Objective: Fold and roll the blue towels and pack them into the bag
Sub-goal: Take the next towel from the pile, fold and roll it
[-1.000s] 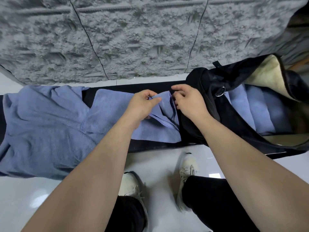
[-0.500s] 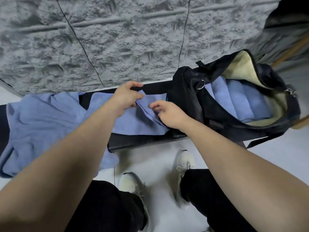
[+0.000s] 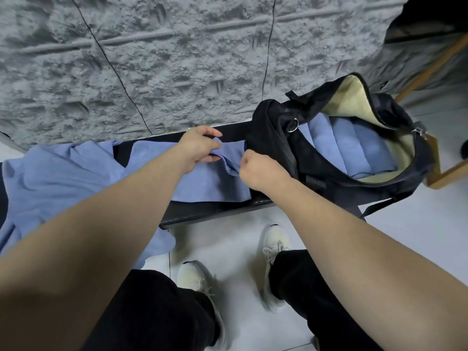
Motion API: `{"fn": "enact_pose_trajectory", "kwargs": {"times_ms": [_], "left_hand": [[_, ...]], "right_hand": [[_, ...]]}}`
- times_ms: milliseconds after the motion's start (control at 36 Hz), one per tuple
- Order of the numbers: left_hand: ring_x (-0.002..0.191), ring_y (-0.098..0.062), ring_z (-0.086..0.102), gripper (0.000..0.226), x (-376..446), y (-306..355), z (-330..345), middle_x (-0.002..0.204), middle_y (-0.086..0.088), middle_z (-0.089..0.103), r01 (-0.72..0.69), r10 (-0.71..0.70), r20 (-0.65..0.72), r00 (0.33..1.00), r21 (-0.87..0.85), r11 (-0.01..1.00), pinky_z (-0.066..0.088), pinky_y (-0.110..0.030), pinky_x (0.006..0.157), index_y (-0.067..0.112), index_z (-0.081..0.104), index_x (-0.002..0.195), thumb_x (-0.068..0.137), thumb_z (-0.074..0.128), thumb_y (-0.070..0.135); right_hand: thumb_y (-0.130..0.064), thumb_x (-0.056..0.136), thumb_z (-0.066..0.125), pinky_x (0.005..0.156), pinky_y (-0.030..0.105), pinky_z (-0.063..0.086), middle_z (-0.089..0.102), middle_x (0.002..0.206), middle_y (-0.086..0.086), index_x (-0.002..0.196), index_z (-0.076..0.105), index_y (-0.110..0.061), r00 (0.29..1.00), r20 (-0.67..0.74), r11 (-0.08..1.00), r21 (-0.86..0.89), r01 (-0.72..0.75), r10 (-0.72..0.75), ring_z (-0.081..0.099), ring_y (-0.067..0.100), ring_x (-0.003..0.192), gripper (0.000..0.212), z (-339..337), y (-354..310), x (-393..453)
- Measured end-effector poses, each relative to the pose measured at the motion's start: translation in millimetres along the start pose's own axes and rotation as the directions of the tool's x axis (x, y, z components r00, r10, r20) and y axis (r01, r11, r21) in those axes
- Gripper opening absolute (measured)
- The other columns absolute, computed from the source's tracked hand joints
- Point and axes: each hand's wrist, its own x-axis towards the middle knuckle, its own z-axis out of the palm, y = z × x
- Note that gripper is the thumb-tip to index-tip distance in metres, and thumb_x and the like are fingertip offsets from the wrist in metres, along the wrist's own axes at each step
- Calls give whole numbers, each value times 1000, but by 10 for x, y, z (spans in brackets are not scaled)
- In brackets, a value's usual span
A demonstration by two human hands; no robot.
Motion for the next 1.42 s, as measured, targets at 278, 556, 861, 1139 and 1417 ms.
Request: {"fn": "enact_pose_trajectory", "kwargs": {"times_ms": [278, 556, 861, 1139, 1417], "left_hand": [[87, -23, 68, 21, -53, -184, 15, 108, 3, 59, -30, 25, -54, 998, -97, 995, 59, -32, 77, 19, 54, 118, 98, 56, 25], [101, -14, 62, 24, -333, -629, -69, 100, 6, 61, -291, 300, 26, 954, 336, 896, 46, -17, 90, 15, 57, 107, 94, 48, -2], [89, -21, 59, 19, -539, -985, -532, 112, 4, 53, -283, 432, 1, 902, 757, 589, 50, -40, 78, 21, 58, 108, 89, 55, 21], [59, -25, 55, 40, -818, -1184, -1162, 103, 2, 52, -360, 565, 267, 781, 931, 59, 30, -21, 44, 22, 57, 105, 71, 61, 42], [84, -32, 63, 28, -654, -981, -1275, 93, -3, 69, -45, 490, -61, 870, 978, 202, 44, -32, 60, 32, 60, 117, 92, 48, 30]], "right_hand": [[-26, 92, 51, 59, 30, 36, 52, 79, -4, 109, 49, -16, 986, -138, 983, 148, 111, -91, 53, 21, 73, 19, 70, 43, 16], [-23, 93, 46, 82, 33, 50, 66, 108, -3, 127, 59, -30, 940, -22, 934, -123, 335, -340, 61, 22, 98, 37, 232, -124, 32], [-15, 93, 40, 77, 38, 45, 36, 147, 10, 142, 41, -15, 979, -82, 886, -444, 133, -188, 56, 36, 108, 49, 154, -89, 280], [-21, 89, 49, 104, 40, 36, 49, 139, 5, 142, 43, -21, 929, 4, 839, -429, 335, -369, 38, 28, 128, 54, 153, -372, 628], [-41, 82, 59, 86, 39, 43, 58, 115, 9, 124, 48, -15, 987, -56, 907, -404, 117, -152, 51, 31, 110, 51, 110, -371, 811]]}}
